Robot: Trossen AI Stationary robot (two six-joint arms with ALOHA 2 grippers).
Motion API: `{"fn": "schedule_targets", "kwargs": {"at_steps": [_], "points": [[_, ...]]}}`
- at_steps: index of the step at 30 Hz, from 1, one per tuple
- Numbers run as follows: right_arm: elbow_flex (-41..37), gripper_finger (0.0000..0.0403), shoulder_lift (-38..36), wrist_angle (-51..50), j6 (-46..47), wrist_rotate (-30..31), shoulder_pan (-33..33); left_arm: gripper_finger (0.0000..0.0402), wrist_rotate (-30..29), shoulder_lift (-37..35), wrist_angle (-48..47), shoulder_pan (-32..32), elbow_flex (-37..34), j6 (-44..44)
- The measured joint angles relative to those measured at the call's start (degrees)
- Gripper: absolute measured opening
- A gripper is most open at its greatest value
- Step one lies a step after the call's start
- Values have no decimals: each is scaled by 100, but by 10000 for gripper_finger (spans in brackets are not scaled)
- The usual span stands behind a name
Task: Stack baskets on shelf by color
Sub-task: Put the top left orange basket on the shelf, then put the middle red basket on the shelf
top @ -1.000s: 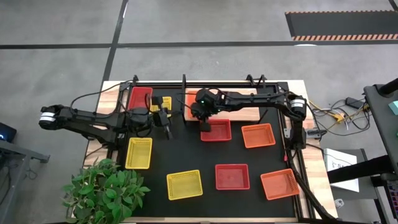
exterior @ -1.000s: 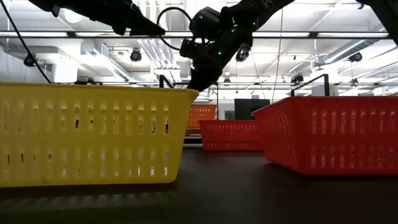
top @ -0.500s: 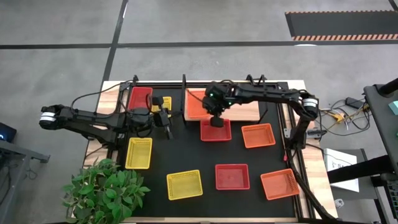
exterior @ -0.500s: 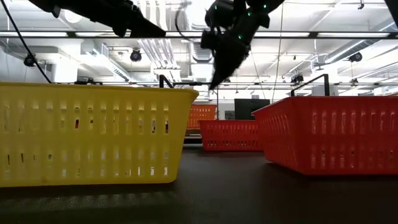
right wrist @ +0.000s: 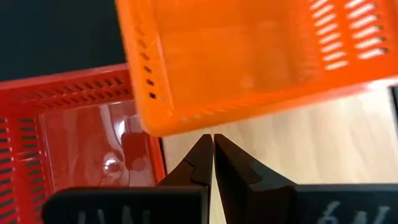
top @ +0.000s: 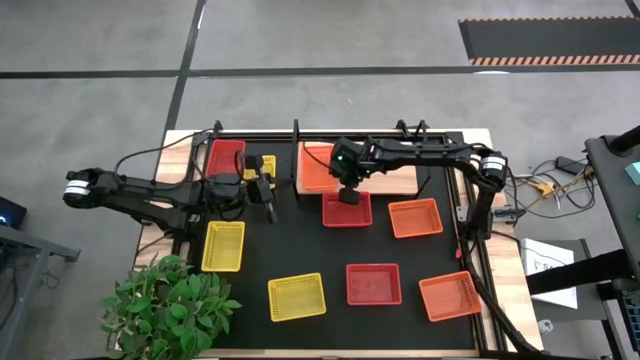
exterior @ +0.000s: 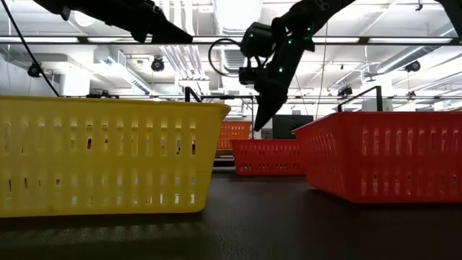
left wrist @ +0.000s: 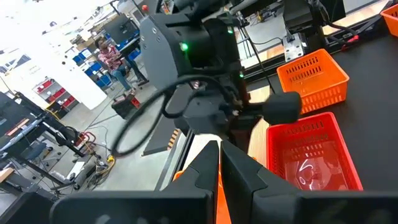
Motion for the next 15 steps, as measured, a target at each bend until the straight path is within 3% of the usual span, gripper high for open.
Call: {"fn": "schedule_targets", "kwargs": {"at_steps": [9,15], "points": [[8,9,-14,302,-6,-29,-2,0,0,0,83,0,-11,2],[36,9,-239,-344,90,14,12,0,1,0,80,0,-11,3]]}}
